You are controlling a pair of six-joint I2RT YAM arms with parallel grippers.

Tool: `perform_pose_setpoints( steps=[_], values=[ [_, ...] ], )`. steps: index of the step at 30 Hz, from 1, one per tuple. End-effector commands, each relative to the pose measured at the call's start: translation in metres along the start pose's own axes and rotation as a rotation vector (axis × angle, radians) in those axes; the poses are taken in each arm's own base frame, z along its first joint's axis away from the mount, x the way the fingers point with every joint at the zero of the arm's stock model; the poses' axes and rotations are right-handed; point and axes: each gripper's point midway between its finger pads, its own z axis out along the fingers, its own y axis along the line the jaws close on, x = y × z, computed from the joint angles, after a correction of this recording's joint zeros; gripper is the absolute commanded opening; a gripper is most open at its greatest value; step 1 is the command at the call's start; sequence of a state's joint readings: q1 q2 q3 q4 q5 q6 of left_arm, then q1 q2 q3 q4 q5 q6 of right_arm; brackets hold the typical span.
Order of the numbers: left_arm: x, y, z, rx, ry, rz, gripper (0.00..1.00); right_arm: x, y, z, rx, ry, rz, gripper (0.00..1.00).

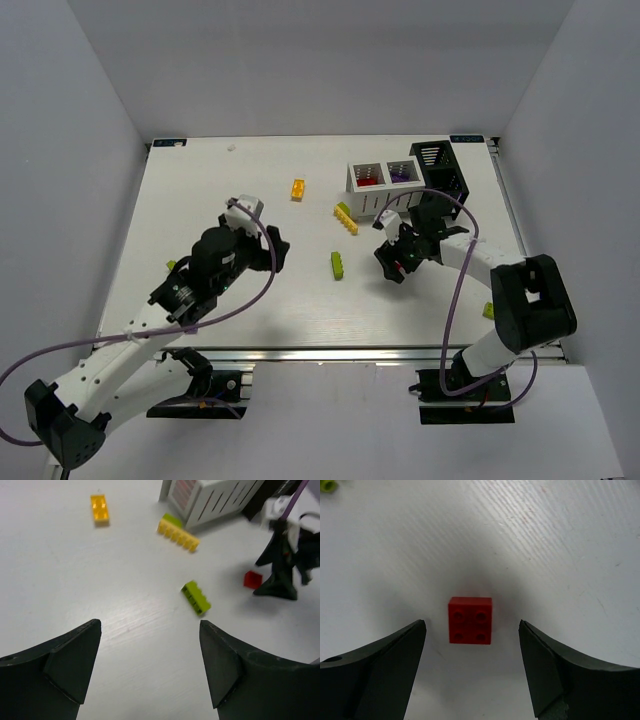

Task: Sort the legos into containers by color

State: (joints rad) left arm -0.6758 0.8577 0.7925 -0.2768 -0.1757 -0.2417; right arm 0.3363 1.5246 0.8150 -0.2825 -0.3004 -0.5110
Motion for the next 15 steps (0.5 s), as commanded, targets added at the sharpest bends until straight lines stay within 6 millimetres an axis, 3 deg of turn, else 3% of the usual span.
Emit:
perform_pose_setpoints(
  steps=[1, 4, 7, 8, 10, 11, 12, 15],
  values=[
    [0.018, 0.02, -0.008, -0.072, 0.005, 0.034, 0.89, -0.011, -0.027, 0.004, 0.121, 0.018, -0.011, 0.8],
    [0.023, 0.024, -0.015, -0.078, 0.004, 0.04, 0.89, -0.009, -0.027, 0.01, 0.11, 0.032, -0.02, 0.73],
    [0.017, 0.031, -0.022, -0.115, -0.02, 0.035, 0.89, -0.006, -0.021, 0.014, 0.068, 0.036, -0.023, 0.54],
    [0.017, 0.033, -0.024, -0.123, -0.026, 0.033, 0.9, -0.005, -0.017, 0.015, 0.051, 0.038, -0.026, 0.43],
    [0.014, 0.033, -0.027, -0.121, -0.043, 0.03, 0.9, -0.006, -0.01, 0.015, 0.011, 0.032, -0.039, 0.3],
    [0.014, 0.033, -0.026, -0.121, -0.041, 0.029, 0.9, -0.006, -0.009, 0.014, 0.001, 0.03, -0.044, 0.12],
    [0.014, 0.033, -0.027, -0.122, -0.038, 0.028, 0.89, -0.009, -0.008, 0.011, -0.005, 0.025, -0.052, 0.04],
    [0.014, 0.028, -0.027, -0.091, -0.042, 0.026, 0.9, -0.039, -0.001, -0.009, -0.054, -0.056, -0.109, 0.0]
  ],
)
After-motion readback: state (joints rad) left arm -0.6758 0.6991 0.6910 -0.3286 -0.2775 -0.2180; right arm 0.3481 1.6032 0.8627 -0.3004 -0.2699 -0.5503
